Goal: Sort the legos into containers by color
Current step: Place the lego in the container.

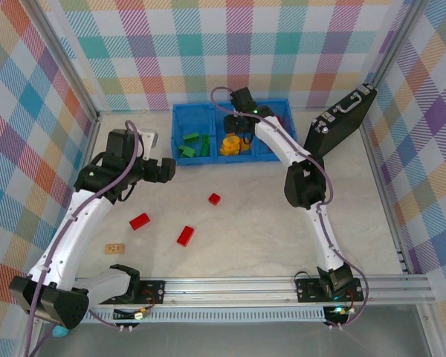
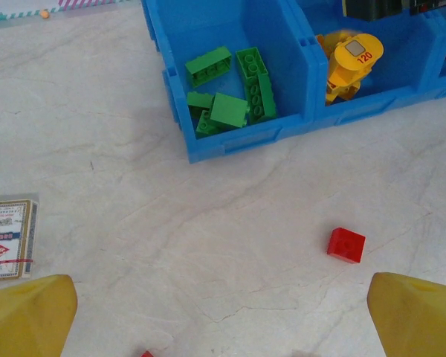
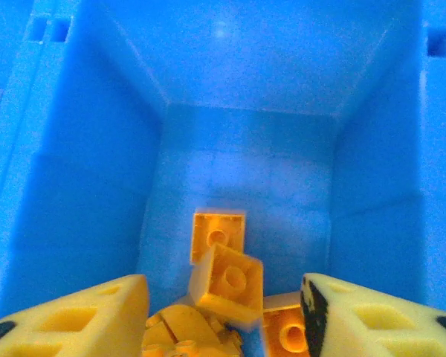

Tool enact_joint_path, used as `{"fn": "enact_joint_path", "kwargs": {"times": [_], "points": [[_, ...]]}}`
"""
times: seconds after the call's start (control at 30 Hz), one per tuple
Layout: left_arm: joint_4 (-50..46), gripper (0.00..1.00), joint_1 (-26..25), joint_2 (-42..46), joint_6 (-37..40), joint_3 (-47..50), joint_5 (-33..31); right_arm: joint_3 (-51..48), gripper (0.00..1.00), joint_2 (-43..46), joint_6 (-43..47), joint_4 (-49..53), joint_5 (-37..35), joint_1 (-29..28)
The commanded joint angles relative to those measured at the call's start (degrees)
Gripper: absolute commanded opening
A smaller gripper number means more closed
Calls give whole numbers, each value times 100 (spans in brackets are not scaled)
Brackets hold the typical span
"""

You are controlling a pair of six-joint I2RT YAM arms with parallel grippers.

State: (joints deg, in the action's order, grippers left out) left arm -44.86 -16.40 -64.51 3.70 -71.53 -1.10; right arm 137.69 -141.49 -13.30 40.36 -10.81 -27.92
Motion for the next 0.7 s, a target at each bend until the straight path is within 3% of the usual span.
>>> {"fn": "enact_joint_path", "kwargs": {"times": [0.0,0.27,0.53,0.67], "points": [[-49,100,-29,-64,31,-155,9,51,63,26,150,80,28,15],[-31,100,-30,166,35,-80,-78,-684,68,947,218,-119,553,-79],[-18,100,-29,574,51,28,-61,-3982,81,3081,936,-1488,1007,-806],[-64,100,-27,819,44,69,-41,-5374,88,3743,1404,-1987,1345,-1116]]}}
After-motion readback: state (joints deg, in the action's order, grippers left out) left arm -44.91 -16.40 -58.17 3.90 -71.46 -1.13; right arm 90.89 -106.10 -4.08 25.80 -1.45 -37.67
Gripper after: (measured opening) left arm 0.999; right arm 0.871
